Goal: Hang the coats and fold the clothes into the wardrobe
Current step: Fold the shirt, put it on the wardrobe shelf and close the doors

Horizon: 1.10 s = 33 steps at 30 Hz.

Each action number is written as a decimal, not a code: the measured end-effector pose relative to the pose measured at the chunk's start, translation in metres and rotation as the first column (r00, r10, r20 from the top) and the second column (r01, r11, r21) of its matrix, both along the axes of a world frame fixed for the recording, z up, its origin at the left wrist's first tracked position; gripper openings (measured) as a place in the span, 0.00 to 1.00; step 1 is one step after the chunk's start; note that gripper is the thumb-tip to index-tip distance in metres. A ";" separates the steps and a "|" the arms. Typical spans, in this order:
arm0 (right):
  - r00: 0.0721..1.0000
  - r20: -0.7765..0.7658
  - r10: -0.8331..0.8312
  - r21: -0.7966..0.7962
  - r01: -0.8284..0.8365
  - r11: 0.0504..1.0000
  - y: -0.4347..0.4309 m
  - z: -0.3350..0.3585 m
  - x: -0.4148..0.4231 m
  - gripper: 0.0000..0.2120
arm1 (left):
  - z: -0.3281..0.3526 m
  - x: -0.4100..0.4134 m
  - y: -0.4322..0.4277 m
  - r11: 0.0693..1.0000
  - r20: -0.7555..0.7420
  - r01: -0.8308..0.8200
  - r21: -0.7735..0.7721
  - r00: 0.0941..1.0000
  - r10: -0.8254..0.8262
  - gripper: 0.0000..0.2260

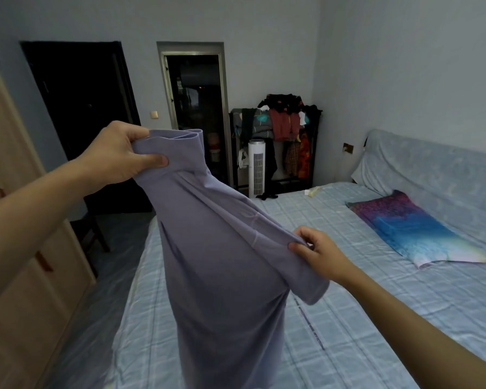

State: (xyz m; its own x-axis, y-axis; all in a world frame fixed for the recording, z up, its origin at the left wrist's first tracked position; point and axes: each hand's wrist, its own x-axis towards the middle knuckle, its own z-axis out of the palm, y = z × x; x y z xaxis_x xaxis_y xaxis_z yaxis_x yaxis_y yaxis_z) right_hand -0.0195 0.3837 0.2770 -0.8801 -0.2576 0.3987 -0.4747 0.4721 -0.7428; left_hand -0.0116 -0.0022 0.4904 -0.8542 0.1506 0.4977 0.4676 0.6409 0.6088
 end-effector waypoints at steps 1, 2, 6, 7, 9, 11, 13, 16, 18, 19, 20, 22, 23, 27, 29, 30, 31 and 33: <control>0.999 -0.022 -0.024 0.024 0.024 0.999 -0.001 0.000 0.000 0.05 | -0.003 -0.001 -0.002 1.000 0.004 -0.006 0.010 1.000 0.006 0.09; 0.998 -0.042 -0.046 0.041 0.048 0.998 -0.001 -0.001 0.000 0.05 | -0.005 -0.001 -0.004 1.000 0.010 -0.010 0.016 1.000 0.009 0.10; 0.989 -0.098 -0.114 0.051 0.120 0.991 -0.005 -0.009 0.005 0.06 | -0.018 -0.001 -0.010 1.000 0.020 0.006 0.024 1.000 -0.007 0.10; 0.987 -0.105 -0.122 0.046 0.128 0.991 -0.006 -0.011 0.006 0.07 | -0.020 -0.002 -0.012 1.000 0.019 0.010 0.024 1.000 -0.011 0.10; 0.989 -0.078 -0.123 0.045 0.126 0.991 -0.008 -0.015 0.009 0.09 | -0.025 -0.004 -0.018 1.000 0.026 0.006 0.026 1.000 -0.006 0.11; 0.994 -0.029 -0.109 0.051 0.110 0.993 -0.010 -0.019 0.014 0.11 | -0.030 -0.006 -0.023 1.000 0.026 0.008 -0.001 1.000 -0.008 0.13; 0.996 0.008 -0.086 0.050 0.085 0.995 -0.011 -0.024 0.019 0.10 | -0.035 -0.009 -0.027 0.999 0.017 0.026 -0.035 1.000 -0.026 0.13; 0.996 0.021 -0.084 0.073 0.083 0.994 -0.010 -0.032 0.025 0.10 | -0.047 -0.014 -0.029 0.998 0.021 0.051 -0.046 0.999 -0.050 0.12; 0.994 0.019 -0.105 0.101 0.103 0.990 -0.006 -0.037 0.026 0.13 | -0.055 -0.018 -0.029 0.998 0.027 0.058 -0.022 0.998 -0.058 0.12; 0.993 0.021 -0.114 0.110 0.111 0.988 -0.003 -0.040 0.026 0.15 | -0.059 -0.021 -0.028 0.998 0.036 0.061 -0.012 0.998 -0.060 0.12; 0.993 0.025 -0.118 0.112 0.115 0.987 0.000 -0.043 0.025 0.16 | -0.063 -0.025 -0.027 0.998 0.049 0.064 -0.007 0.997 -0.063 0.12; 0.993 0.036 -0.113 0.104 0.109 0.989 0.005 -0.045 0.020 0.16 | -0.069 -0.034 -0.026 0.998 0.079 0.061 -0.006 0.995 -0.061 0.12; 0.993 0.040 -0.111 0.104 0.107 0.989 0.008 -0.045 0.016 0.14 | -0.071 -0.040 -0.025 0.998 0.088 0.055 -0.008 0.995 -0.054 0.12; 0.993 0.048 -0.106 0.120 0.099 0.988 0.019 -0.042 -0.015 0.06 | -0.078 -0.065 -0.019 1.000 0.069 0.009 -0.001 0.998 -0.009 0.09; 0.992 0.044 -0.116 0.135 0.109 0.985 0.024 -0.042 -0.034 0.08 | -0.081 -0.080 -0.014 0.998 0.050 -0.022 -0.052 0.998 0.025 0.07; 0.991 0.042 -0.129 0.143 0.122 0.982 0.026 -0.042 -0.044 0.10 | -0.083 -0.088 -0.011 0.996 0.044 -0.037 -0.081 0.998 0.041 0.08; 0.988 0.042 -0.148 0.147 0.140 0.979 0.027 -0.044 -0.056 0.11 | -0.085 -0.098 -0.009 0.994 0.043 -0.048 -0.099 0.998 0.052 0.08; 0.979 0.039 -0.202 0.142 0.195 0.971 0.029 -0.048 -0.082 0.11 | -0.092 -0.120 -0.005 0.991 0.050 -0.071 -0.115 0.996 0.077 0.07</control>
State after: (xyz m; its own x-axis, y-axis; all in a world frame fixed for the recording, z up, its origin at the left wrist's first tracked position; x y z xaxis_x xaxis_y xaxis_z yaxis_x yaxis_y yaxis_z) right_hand -0.1014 0.4127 0.2294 -0.9381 -0.1248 0.3230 -0.3230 0.6518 -0.6862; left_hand -0.1312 -0.0076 0.3988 -0.8905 0.1385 0.4335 0.3845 0.7385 0.5539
